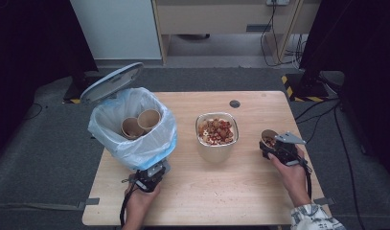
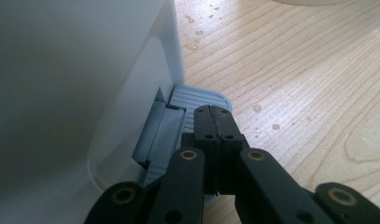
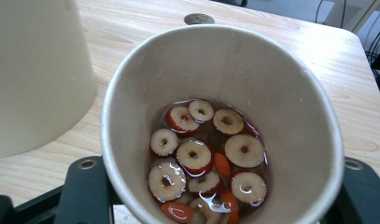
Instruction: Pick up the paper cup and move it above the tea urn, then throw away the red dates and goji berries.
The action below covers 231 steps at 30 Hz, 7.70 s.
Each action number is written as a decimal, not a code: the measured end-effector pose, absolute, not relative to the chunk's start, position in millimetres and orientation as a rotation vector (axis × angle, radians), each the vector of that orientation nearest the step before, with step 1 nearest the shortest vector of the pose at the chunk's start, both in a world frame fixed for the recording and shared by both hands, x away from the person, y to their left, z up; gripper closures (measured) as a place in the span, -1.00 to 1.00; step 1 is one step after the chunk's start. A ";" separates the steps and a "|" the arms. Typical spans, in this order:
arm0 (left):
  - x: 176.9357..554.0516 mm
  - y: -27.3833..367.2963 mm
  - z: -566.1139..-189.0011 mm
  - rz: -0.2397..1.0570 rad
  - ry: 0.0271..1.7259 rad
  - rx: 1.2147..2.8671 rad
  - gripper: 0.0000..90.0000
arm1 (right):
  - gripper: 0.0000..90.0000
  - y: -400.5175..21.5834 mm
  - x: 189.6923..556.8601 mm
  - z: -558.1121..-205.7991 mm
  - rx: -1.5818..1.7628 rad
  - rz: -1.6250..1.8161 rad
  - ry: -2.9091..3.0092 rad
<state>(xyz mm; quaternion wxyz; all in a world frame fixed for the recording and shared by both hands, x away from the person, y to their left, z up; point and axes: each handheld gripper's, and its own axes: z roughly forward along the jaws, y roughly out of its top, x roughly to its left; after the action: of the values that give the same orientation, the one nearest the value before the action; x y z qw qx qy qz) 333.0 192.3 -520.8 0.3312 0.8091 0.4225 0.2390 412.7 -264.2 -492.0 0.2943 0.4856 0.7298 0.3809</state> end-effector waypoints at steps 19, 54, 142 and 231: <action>333.0 192.0 -520.7 0.628 1.101 2.119 0.98 | -0.18 -246.6 427.0 -435.4 1.121 1.038 2.004; 332.9 191.8 -520.6 0.630 1.099 2.122 0.98 | -0.17 -212.7 465.2 -342.4 0.877 1.014 2.046; 331.9 189.9 -521.1 0.644 1.100 2.119 0.98 | -0.18 -155.4 487.1 -317.8 0.362 0.864 2.128; 332.2 188.9 -520.0 0.641 1.104 2.132 0.98 | -0.18 -122.0 462.3 -298.4 0.049 0.546 2.060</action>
<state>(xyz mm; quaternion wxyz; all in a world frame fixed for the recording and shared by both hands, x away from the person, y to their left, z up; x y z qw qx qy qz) 332.2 188.9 -520.0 0.3225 0.8121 0.4206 0.2441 462.3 -122.0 -298.4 0.4840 0.0201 0.8456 0.2242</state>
